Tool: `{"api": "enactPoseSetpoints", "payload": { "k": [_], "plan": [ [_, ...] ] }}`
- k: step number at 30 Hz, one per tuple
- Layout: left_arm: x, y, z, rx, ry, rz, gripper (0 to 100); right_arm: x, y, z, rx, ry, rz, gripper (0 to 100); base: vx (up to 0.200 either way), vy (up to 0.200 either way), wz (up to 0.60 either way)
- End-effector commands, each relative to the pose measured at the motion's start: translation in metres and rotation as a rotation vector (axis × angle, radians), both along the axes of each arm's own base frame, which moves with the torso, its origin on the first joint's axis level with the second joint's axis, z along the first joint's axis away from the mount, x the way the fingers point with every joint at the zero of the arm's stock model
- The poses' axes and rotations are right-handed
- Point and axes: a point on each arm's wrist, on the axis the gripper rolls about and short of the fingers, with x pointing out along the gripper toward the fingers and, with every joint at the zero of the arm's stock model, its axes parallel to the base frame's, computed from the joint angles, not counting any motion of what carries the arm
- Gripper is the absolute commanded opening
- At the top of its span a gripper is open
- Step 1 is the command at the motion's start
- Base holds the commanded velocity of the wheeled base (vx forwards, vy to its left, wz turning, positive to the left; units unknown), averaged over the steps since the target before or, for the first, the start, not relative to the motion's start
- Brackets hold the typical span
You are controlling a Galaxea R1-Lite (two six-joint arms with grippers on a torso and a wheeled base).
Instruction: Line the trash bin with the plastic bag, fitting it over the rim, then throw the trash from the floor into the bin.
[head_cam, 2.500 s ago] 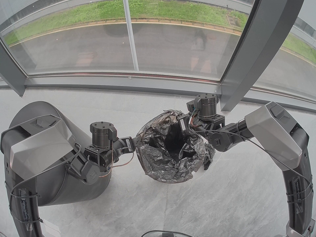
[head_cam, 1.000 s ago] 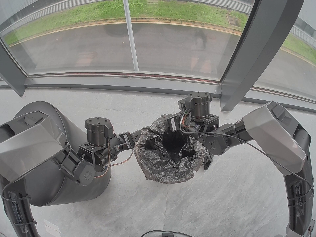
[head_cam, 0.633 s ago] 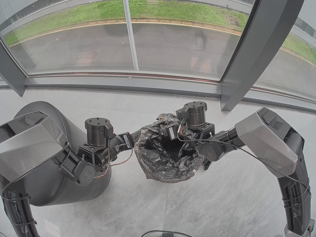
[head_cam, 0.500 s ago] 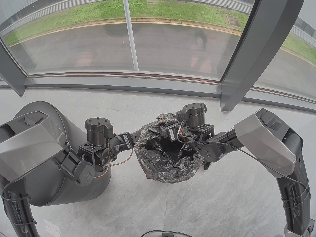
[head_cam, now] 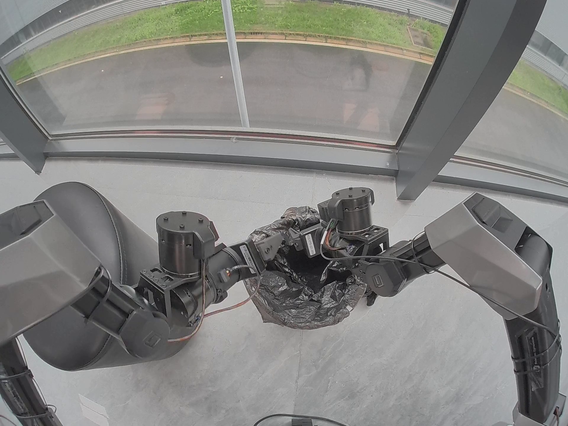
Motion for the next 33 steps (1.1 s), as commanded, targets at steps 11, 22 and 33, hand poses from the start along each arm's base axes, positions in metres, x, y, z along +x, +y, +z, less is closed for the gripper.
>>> {"api": "enactPoseSetpoints", "payload": {
  "k": [11, 22, 33],
  "plan": [
    [-0.033, -0.045, -0.033, 0.011, 0.119, -0.236, 100, -0.039, -0.036, 0.034, 0.129, -0.089, -0.041, 100, 0.0, 0.0, 0.0],
    [0.006, -0.076, -0.099, 0.166, 0.046, -0.165, 100, -0.029, -0.051, 0.03, 0.128, -0.091, -0.081, 100, 0.0, 0.0, 0.0],
    [0.025, -0.081, -0.111, 0.272, -0.031, -0.097, 100, -0.03, -0.053, 0.026, 0.122, -0.078, -0.086, 100, 0.0, 0.0, 0.0]
  ]
}}
